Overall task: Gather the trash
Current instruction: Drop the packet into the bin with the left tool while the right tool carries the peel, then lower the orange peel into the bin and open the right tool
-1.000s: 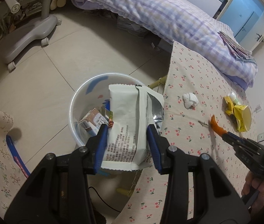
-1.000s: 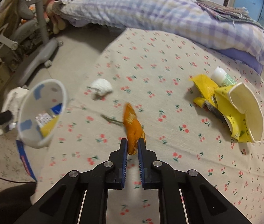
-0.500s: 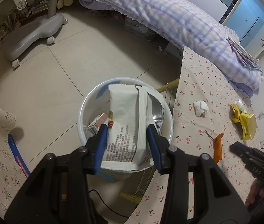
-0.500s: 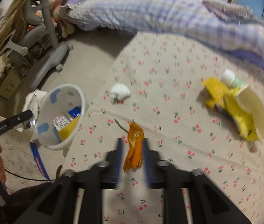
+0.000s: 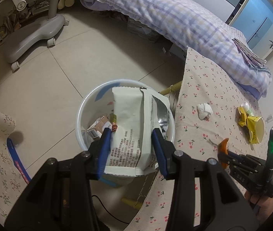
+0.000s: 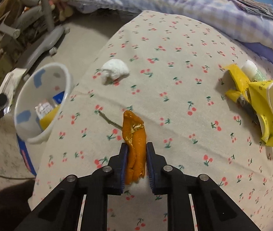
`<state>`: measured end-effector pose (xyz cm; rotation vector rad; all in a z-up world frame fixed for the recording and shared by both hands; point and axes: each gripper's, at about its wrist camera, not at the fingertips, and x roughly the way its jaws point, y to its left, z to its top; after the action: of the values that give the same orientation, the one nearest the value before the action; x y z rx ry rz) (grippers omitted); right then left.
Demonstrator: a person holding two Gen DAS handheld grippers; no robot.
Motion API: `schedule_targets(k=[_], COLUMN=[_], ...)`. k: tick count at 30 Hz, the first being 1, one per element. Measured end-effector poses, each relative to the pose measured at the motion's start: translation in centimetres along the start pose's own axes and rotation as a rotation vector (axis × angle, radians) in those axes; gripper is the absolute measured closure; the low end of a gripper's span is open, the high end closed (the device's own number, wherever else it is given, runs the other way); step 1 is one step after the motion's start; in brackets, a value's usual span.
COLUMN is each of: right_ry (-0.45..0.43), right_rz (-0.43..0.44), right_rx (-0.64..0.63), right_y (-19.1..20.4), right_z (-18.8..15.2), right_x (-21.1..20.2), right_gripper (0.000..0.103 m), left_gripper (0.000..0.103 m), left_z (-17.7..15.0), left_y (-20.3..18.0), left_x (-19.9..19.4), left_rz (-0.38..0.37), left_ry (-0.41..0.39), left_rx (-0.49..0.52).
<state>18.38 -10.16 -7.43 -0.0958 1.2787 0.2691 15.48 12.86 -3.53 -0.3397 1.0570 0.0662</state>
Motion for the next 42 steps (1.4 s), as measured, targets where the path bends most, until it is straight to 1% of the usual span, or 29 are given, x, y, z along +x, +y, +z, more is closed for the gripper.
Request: schedule_targets(k=[4,6,10,12,13,14,15,19,23,28,33,42], right_ry=[-0.013,-0.035,-0.076,-0.093,-0.100,-0.107,-0.112,-0.126,-0.143,-0.156,-0.164,-0.158], right_rz=[0.028,0.049,0.067,0.076,0.081,0.088,0.093,0.116,0.145,0.184,0.225,0.272], right_rx=[0.008,0.017,0.024,0.025,0.025,0.023,0.022,0.012,-0.004,-0.026,-0.043,-0.031], right_y=[-0.2,-0.2,0.0,0.3,0.5,0.8,1.2,2.5,4.0,6.3,8.6,10.9], right_z=[-0.1,0.1,0.4,0.6,0.7,0.8,0.9,1.3,2.0,2.7,3.6,4.6], right_x=[-1.3,-2.3,-3.9,-4.4,-4.6,-4.9,-5.0,-5.3,-5.2,-4.8,-3.7,-1.6], right_gripper=[0.085,0.085,0.085,0.085,0.085,0.085,0.085,0.085,0.085,0.085,0.085,0.084], left_gripper=[0.058,0.058,0.058,0.051,0.038,0.021,0.016,0.015,0.009,0.009,0.009,0.009], left_z=[0.1,0.3,0.7,0.9,1.0,1.1,1.1,0.9,0.7,0.6,0.3,0.1], left_y=[-0.7,-1.1,-1.0,-1.0,-1.0,-0.7,-0.6,0.4,1.2,2.2,3.6,6.4], left_x=[-0.3,-0.5,-0.8,-0.9,-0.9,-0.9,-1.0,-1.6,-2.3,-3.0,-3.8,-4.0], left_rz=[0.004,0.014,0.024,0.049,0.066,0.086,0.099,0.115,0.146,0.157,0.182,0.226], left_ry=[-0.021,-0.037,-0.067,-0.084,-0.083,-0.075,-0.077,-0.074,-0.087,-0.102,-0.115,-0.113], left_rx=[0.024,0.048,0.062,0.066,0.065,0.055,0.041,-0.002,-0.002,-0.002,0.015,0.025])
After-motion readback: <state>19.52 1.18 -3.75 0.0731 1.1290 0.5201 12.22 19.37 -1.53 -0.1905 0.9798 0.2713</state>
